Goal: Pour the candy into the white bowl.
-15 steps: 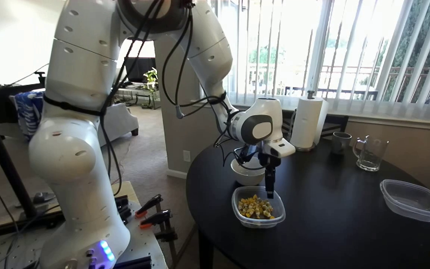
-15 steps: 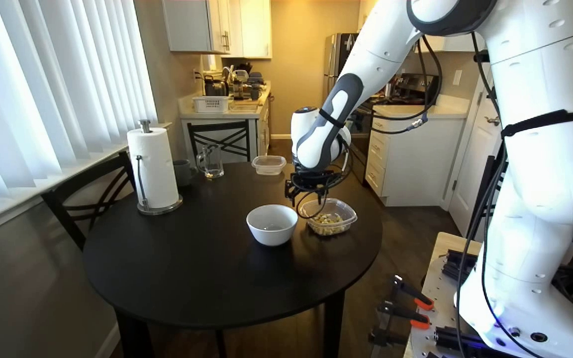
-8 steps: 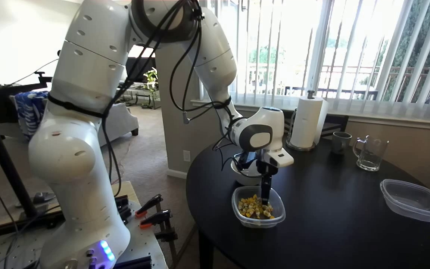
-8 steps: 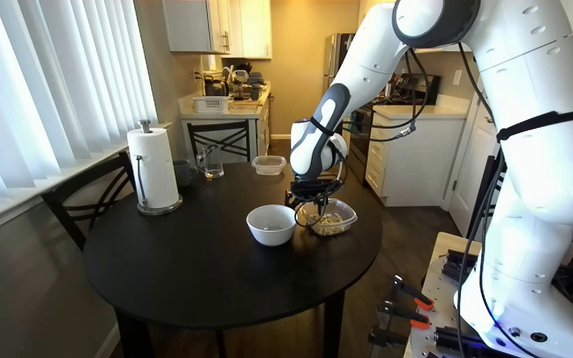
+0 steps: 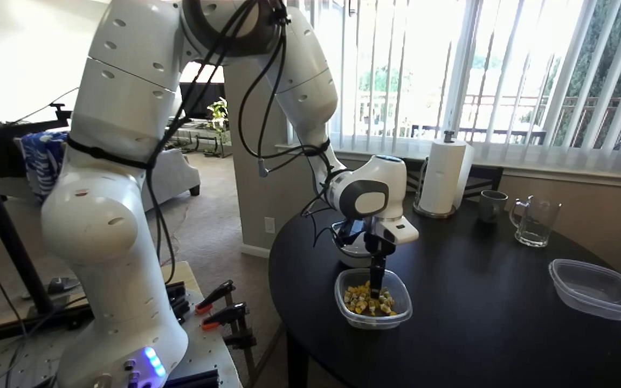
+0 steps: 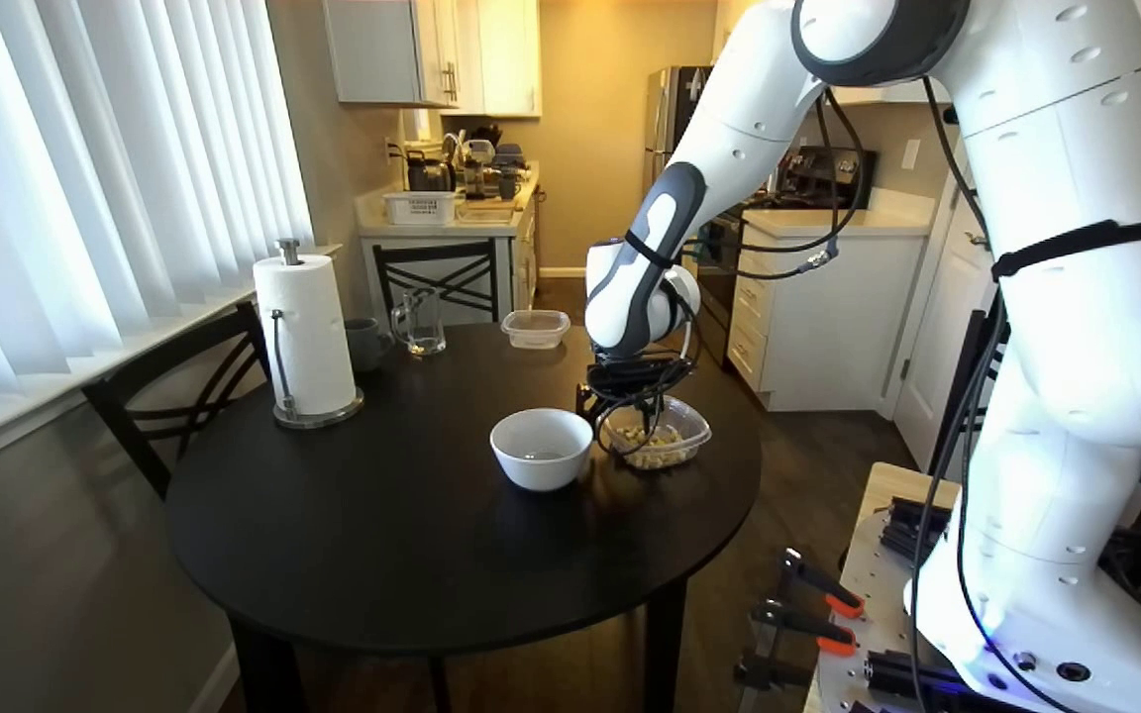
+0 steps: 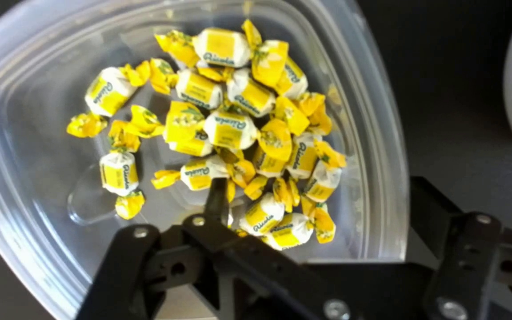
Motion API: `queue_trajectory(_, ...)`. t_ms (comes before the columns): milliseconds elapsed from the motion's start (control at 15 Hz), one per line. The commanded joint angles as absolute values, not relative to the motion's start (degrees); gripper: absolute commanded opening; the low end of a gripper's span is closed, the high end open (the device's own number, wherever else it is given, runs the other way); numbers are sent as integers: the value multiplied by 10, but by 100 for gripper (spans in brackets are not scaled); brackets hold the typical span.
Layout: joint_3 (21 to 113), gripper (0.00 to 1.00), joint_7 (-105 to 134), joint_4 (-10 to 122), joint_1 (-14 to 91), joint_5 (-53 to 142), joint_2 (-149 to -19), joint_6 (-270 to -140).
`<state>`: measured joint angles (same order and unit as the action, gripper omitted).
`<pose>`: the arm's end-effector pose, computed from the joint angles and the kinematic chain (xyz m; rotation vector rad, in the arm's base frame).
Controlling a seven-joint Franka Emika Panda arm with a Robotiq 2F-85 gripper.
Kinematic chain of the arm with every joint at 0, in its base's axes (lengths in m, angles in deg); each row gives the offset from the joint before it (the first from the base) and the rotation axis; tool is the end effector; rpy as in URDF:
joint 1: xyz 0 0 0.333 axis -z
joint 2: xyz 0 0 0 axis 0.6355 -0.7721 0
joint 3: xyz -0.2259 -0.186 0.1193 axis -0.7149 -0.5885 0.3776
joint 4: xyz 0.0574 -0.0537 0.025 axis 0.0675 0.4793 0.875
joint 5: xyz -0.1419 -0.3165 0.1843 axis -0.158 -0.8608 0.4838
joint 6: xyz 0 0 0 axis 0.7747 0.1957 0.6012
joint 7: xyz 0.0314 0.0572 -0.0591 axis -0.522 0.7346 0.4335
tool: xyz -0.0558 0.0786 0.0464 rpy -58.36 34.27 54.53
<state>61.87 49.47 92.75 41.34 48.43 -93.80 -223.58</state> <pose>0.5225 -0.1048 0.1593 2.7773 -1.3148 -0.0168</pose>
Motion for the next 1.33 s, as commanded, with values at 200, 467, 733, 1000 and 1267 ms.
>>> queue_trajectory(200,611,100,445,1037,405,495,-846,-2289)
queue_trajectory(467,617,59,417,1051,411,501,-829,-2292)
queue_trajectory(733,615,34,412,1040,410,502,-835,-2281)
queue_trajectory(1000,614,59,417,1028,409,502,-849,-2272)
queue_trajectory(1267,618,18,407,1030,413,507,-850,-2278)
